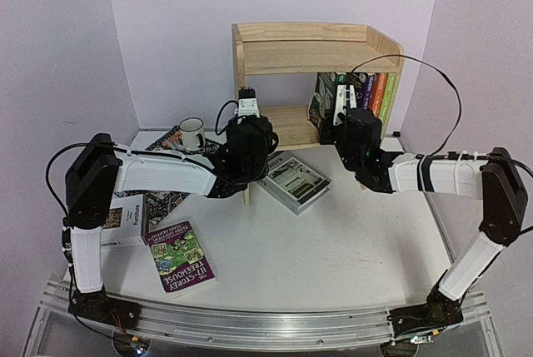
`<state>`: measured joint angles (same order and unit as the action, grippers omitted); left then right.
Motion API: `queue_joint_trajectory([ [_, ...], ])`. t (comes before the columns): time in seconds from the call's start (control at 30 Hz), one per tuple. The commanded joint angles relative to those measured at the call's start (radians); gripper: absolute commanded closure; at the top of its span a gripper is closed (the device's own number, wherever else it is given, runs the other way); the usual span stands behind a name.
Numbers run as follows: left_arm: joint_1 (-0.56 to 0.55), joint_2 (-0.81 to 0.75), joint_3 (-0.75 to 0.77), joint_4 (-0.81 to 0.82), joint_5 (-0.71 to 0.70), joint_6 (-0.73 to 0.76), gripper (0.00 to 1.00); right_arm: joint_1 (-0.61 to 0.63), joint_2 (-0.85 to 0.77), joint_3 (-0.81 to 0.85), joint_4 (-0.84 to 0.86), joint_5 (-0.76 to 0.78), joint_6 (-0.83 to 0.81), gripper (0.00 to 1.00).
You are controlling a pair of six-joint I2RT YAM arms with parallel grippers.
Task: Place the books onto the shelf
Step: Move the shelf to the center of the board.
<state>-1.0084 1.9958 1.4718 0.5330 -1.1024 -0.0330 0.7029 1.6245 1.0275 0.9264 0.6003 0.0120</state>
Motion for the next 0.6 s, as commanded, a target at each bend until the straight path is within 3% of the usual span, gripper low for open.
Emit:
queue_joint_trajectory([
  [0.0,-0.002,0.013,0.072,0.028,-0.002,0.019,0.69,0.006,-0.041,0.052,0.054,0.084,0.047,1.0],
  [0.17,-0.003,0.022,0.087,0.028,-0.013,0.021,0.83,0.006,-0.038,0.054,0.05,0.082,0.054,1.0],
  [0.27,-0.002,0.021,0.087,0.028,-0.012,0.024,0.99,0.006,-0.036,0.056,0.046,0.082,0.055,1.0],
  [0.57,-0.002,0.027,0.097,0.029,-0.025,0.031,1.0,0.008,-0.043,0.057,0.035,0.076,0.077,1.0],
])
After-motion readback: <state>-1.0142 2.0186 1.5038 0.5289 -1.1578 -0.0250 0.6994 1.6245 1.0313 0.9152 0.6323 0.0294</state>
